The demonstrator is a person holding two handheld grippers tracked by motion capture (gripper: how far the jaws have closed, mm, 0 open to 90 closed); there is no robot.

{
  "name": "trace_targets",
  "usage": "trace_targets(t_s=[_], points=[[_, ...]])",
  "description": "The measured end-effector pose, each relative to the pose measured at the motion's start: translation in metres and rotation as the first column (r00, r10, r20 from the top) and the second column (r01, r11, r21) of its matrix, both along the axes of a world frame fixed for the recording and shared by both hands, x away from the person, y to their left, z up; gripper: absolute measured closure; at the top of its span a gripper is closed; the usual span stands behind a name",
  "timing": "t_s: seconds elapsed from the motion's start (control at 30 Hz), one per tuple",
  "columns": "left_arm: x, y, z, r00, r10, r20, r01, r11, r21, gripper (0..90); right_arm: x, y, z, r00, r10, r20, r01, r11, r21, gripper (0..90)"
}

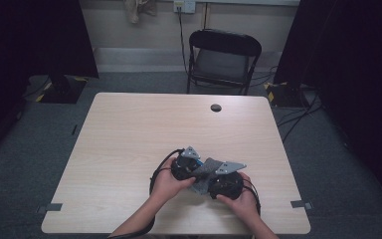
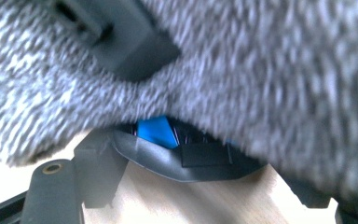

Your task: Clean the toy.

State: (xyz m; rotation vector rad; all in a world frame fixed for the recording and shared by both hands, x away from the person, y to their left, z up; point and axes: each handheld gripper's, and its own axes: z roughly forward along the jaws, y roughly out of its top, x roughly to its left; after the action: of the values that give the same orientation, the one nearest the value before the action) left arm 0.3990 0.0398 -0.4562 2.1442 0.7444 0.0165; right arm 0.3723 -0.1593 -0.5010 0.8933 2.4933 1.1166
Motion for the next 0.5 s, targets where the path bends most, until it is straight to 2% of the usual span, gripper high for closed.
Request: trace_targets(t_s=[0.37,0.5], points=[[0.015,0.017,0.003,0.9971,0.072,0.023,-0.073,0.9969,0.028,71.7,0.000,0.000,0.000,1.0000,0.000,0.000,0.000,1.000,0.000,24.3],[0.022,0.025,0.002,0.9948,0.100,0.018,-0.101,0.9941,0.039,71.7,0.000,0.000,0.000,1.0000,0.000,0.000,0.000,1.000,0.001,24.3]])
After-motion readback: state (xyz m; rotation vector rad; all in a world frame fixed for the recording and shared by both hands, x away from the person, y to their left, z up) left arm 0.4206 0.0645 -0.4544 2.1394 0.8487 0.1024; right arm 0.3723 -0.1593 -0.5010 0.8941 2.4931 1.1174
